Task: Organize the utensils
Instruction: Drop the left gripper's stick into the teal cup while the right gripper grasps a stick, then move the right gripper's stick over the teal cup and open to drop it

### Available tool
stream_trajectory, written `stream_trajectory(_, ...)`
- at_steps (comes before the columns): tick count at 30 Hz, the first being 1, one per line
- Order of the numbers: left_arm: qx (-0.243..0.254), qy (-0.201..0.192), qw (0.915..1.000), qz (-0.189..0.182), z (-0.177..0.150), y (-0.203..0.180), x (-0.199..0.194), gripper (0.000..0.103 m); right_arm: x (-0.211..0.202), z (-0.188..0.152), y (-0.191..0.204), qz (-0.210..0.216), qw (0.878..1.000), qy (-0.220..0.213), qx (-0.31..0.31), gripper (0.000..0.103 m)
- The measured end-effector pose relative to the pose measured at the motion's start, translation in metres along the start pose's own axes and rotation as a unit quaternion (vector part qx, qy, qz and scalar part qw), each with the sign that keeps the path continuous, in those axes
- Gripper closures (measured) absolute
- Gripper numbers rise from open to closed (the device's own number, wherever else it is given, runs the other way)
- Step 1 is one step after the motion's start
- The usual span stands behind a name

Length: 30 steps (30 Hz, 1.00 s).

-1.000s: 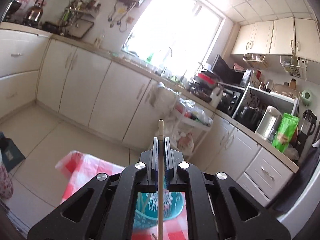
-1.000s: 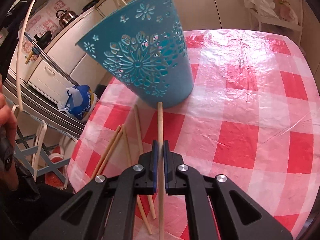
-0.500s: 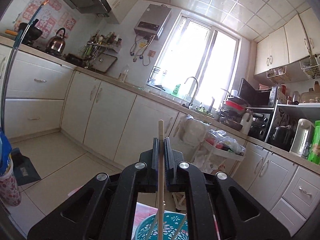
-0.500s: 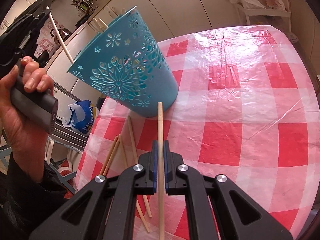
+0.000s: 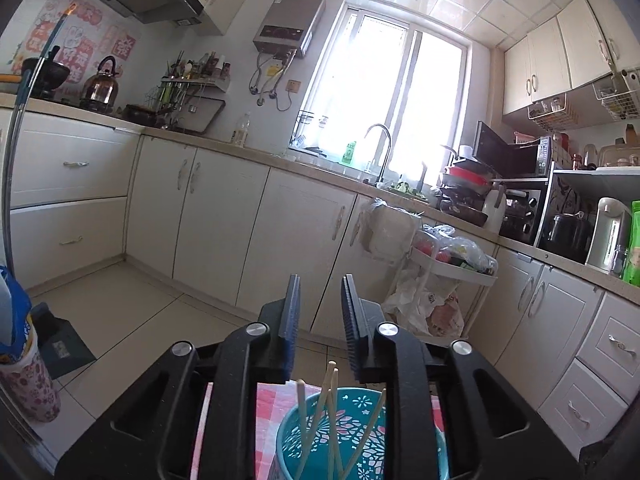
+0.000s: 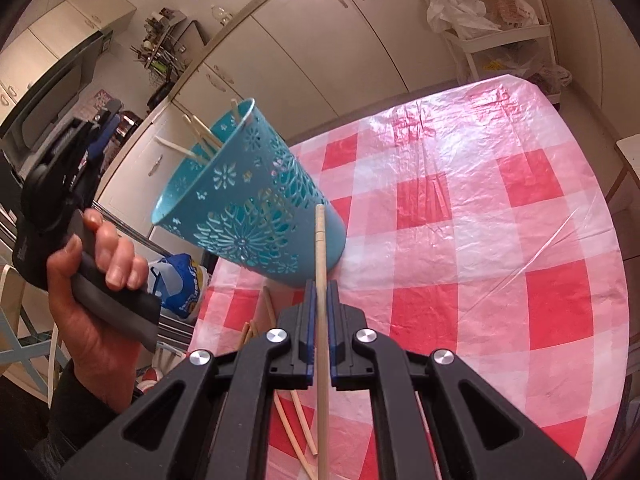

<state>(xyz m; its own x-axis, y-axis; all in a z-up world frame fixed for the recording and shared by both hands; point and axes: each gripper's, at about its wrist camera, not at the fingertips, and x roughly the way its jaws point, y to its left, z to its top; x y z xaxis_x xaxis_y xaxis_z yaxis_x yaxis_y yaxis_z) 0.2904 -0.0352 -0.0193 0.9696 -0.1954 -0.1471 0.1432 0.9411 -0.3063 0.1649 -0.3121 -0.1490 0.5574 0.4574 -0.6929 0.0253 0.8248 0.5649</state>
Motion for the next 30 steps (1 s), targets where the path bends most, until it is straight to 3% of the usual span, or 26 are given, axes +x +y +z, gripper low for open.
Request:
stream_trajectory(3,-0.012,0.000,0.9999,0.002,0.006,0.005,-0.014,0.079,-0.009,0.005,0.001,0.009,1.000,-0.022,0.007,0.097)
stream_trajectory(9,-0.082,-0.002,0.9963,0.025,0.020,0.030,-0.059,0.059,-0.036,0.014,0.007,0.040,0.994,-0.097,0.023,0.097)
stream_trajectory(12,-0.113,-0.001,0.9931,0.031,0.022,0.043,-0.066,0.058,-0.051,0.026,0.026,0.047,0.988,-0.149,0.011,0.097)
stream_trajectory(16,-0.119,0.009,0.9926,0.025,0.023,0.050,-0.064,0.058,-0.061,0.053,0.067,0.054,0.974,-0.220,-0.022,0.097)
stream_trajectory(20,-0.126,0.008,0.9916,0.026,0.026,0.061,-0.063,0.058,-0.054,0.090,0.104,0.037,0.949,-0.309,-0.042,0.097)
stream_trajectory(23,-0.139,0.008,0.9899,0.029,0.031,0.072,-0.061,0.058,-0.041,0.106,0.121,0.015,0.935,-0.350,-0.057,0.097)
stream_trajectory(26,-0.146,0.004,0.9887,0.032,0.035,0.081,-0.060,0.058,-0.022,0.113,0.128,-0.017,0.927,-0.365,-0.078,0.097)
stream_trajectory(30,-0.154,0.004,0.9875,0.034,0.039,0.089,-0.061,0.058,-0.006,0.113,0.125,-0.043,0.927,-0.362,-0.085,0.096)
